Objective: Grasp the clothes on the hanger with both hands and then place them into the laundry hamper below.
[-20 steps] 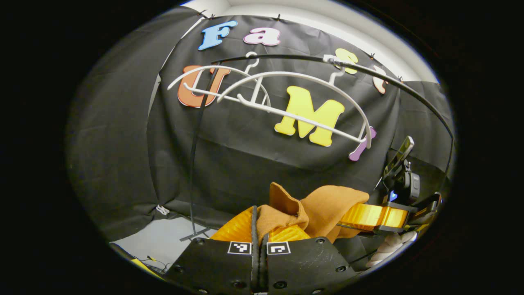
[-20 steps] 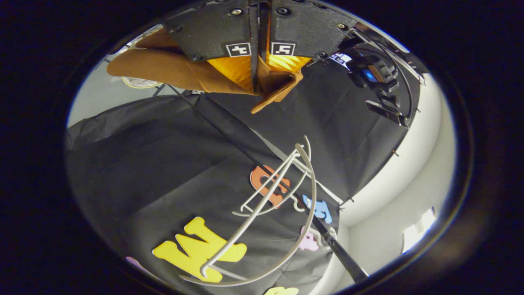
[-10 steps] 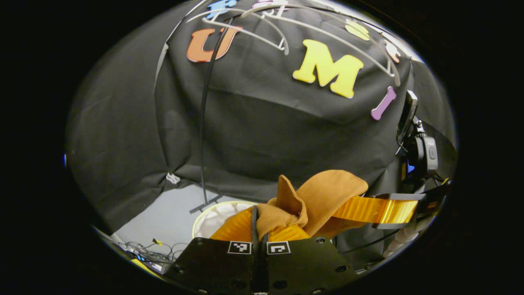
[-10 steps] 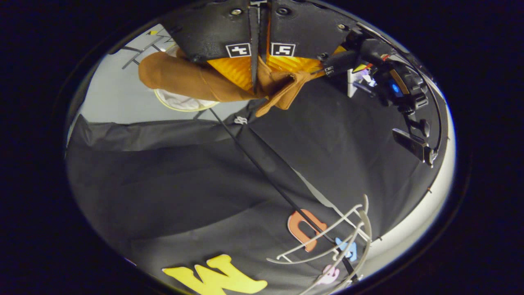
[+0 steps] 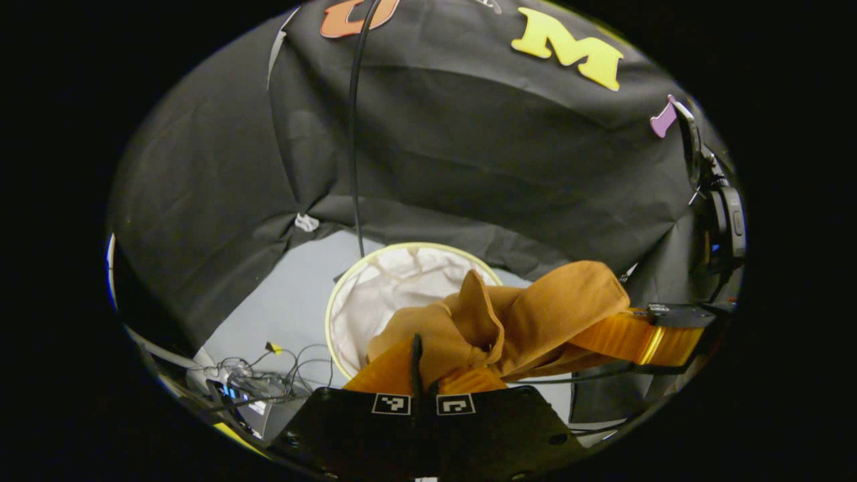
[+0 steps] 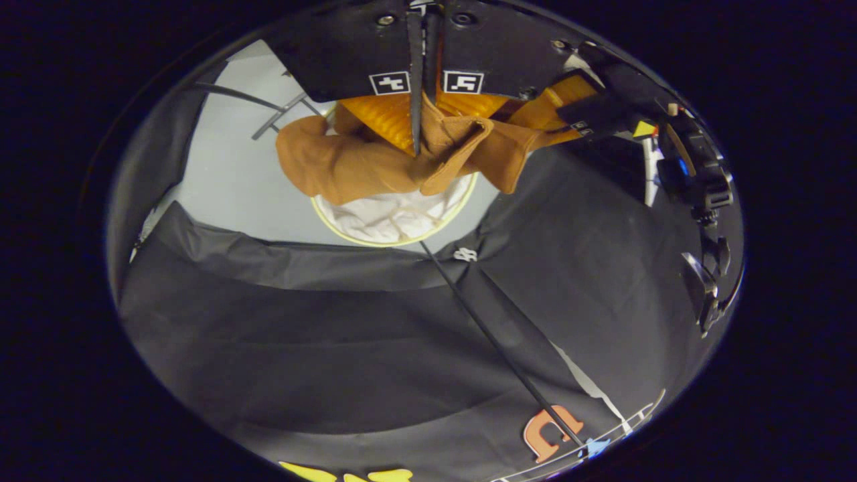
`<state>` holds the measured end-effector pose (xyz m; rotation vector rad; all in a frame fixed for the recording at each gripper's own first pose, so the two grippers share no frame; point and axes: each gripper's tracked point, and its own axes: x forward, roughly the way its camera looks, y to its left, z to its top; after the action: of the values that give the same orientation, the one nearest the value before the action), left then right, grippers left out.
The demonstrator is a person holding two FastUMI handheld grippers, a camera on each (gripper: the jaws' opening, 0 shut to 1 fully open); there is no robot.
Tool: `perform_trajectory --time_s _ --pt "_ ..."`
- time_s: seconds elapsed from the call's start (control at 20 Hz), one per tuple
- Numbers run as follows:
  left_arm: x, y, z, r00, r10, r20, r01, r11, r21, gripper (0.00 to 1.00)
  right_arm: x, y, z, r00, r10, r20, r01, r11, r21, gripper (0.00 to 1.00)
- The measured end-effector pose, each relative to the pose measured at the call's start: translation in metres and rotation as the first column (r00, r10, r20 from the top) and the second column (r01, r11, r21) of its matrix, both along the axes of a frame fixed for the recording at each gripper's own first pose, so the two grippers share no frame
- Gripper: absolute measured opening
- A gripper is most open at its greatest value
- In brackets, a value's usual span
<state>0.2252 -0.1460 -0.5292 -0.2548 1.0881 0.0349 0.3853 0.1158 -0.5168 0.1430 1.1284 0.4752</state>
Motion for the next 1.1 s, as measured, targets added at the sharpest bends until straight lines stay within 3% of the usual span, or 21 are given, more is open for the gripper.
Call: perform_trajectory --time_s 0.3,0.35,0.4,0.5,0.6,0.9,1.1 --pt "0.005 0.014 0.003 1.0 0.011 0.017 -0.011 0.999 0.042 0.01 0.006 -0.006 0.008 1.0 -0.022 0.022 0.023 0.998 -0.05 0.07" --pt "0.009 0.014 0.006 0.999 0.0 0.033 -0.001 0.999 0.04 0.04 0.007 -0.004 0.01 0.999 -0.028 0.041 0.03 0.999 -0.044 0.12" --pt "0.011 0.014 0.003 0.999 -0.007 0.042 0.006 0.999 0.038 0.0 0.01 -0.005 0.009 0.998 -0.025 0.057 0.028 0.998 -0.057 0.33" --pt "0.013 0.02 0.01 0.997 -0.015 0.073 0.011 0.998 0.056 0.49 0.012 -0.013 0.013 0.995 -0.018 0.103 0.027 0.995 -0.091 0.75" --pt "0.015 0.035 0.024 0.994 -0.022 0.108 0.01 0.994 0.111 0.97 0.016 -0.025 0.02 0.986 -0.018 0.166 0.039 0.992 -0.123 0.77" --pt "0.006 0.046 0.073 0.98 -0.04 0.196 0.015 0.992 0.126 0.97 -0.001 -0.063 0.065 0.95 -0.013 0.311 0.069 0.983 -0.169 0.77" --pt "0.002 0.054 0.125 0.954 -0.046 0.295 0.006 0.991 0.136 0.97 -0.016 -0.07 0.123 0.917 -0.041 0.397 0.104 0.985 -0.138 0.77"
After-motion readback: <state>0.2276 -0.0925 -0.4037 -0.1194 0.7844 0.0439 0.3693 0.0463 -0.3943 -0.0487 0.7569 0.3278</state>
